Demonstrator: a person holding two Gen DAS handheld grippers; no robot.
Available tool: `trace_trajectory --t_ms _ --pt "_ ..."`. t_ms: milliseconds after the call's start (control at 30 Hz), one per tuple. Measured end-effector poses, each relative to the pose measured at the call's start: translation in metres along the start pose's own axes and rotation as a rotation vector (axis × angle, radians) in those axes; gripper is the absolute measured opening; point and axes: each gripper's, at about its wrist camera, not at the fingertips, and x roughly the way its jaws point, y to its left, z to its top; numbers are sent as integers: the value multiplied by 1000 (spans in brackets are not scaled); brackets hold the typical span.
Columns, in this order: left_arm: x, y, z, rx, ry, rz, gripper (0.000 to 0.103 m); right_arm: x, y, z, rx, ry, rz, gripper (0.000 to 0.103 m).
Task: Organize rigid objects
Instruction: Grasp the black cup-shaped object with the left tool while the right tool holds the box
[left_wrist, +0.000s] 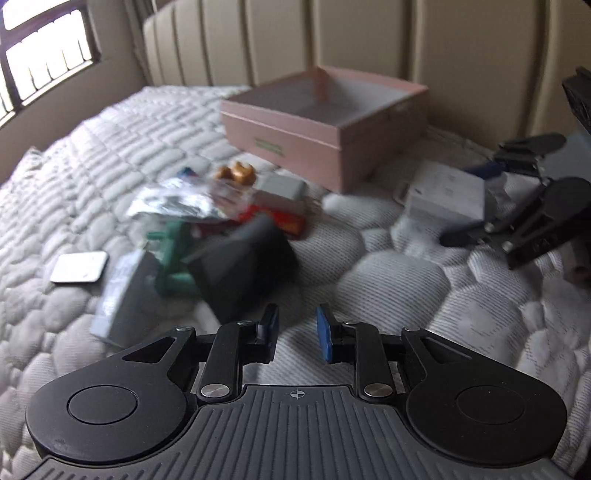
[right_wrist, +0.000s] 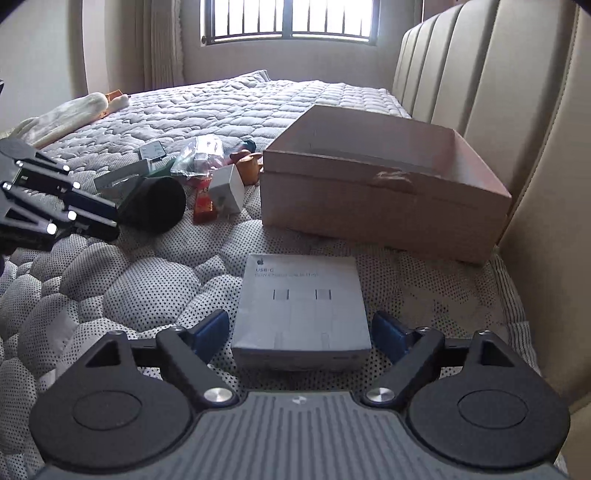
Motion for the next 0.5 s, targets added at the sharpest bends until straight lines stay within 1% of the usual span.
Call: trace_trajectory --t_ms 67,167,233,267,300,333,400,433,467,500 --pt "9 -5 -1 -11 41 -34 23 1 -2 -1 14 -1 1 88" --pt "12 -8 -1 -26 36 -43 22 1 -3 -2 24 -6 4 89" --pt "10 -3 1 -54 31 -87 22 2 -3 -4 28 -7 5 89" --pt "6 -1 2 -53 22 -114 23 3 -3 -4 31 -7 6 90" --pt "0 1 3 -33 5 -121 28 3 -4 -4 32 -7 7 90" --pt "-9 3 5 6 -36 -105 28 4 -4 -4 33 -6 7 90" --pt "-22 9 11 52 -118 -25 28 3 -5 -5 36 -8 10 91" --pt "-27 16 16 33 -144 15 28 3 -5 -6 38 -9 13 91" --pt "-28 28 21 -18 -172 38 27 4 -6 -6 41 -8 15 91" --pt "-28 39 25 -76 -200 42 26 5 -7 -6 44 -7 17 91"
